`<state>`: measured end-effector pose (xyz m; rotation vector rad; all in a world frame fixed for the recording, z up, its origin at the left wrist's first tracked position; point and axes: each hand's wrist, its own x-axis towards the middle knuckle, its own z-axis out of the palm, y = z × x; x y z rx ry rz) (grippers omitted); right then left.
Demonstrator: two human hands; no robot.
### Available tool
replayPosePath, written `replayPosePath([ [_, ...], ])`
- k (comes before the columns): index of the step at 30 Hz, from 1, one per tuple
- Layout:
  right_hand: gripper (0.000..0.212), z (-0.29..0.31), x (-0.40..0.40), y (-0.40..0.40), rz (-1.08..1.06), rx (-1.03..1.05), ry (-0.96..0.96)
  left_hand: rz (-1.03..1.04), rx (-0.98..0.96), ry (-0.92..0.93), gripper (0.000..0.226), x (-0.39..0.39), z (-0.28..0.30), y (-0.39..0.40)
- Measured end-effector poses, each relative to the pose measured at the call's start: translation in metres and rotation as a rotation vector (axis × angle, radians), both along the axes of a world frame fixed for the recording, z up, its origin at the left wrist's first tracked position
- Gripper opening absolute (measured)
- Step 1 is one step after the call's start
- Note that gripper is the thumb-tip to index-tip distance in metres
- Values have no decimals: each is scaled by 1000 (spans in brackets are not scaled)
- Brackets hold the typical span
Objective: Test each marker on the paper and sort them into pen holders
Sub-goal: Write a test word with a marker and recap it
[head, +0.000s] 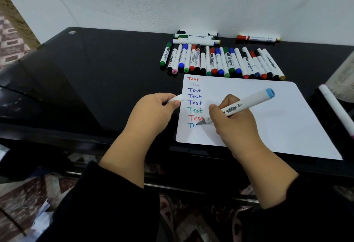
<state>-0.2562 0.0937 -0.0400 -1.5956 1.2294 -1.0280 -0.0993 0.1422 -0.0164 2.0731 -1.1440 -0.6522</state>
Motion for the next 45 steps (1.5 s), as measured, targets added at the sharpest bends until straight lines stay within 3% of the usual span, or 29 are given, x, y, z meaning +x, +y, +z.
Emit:
replayPosePath([
  [24, 37, 6, -3, 0, -19, 49, -29, -27, 5, 19, 26, -3, 0, 1],
  [36, 39, 29, -13, -13, -80, 298, -555, -191, 4, 217, 27, -9, 9, 4],
  [45, 35, 29, -11, -7, 54, 282, -424, -270, -36, 316, 15, -18, 11, 5],
])
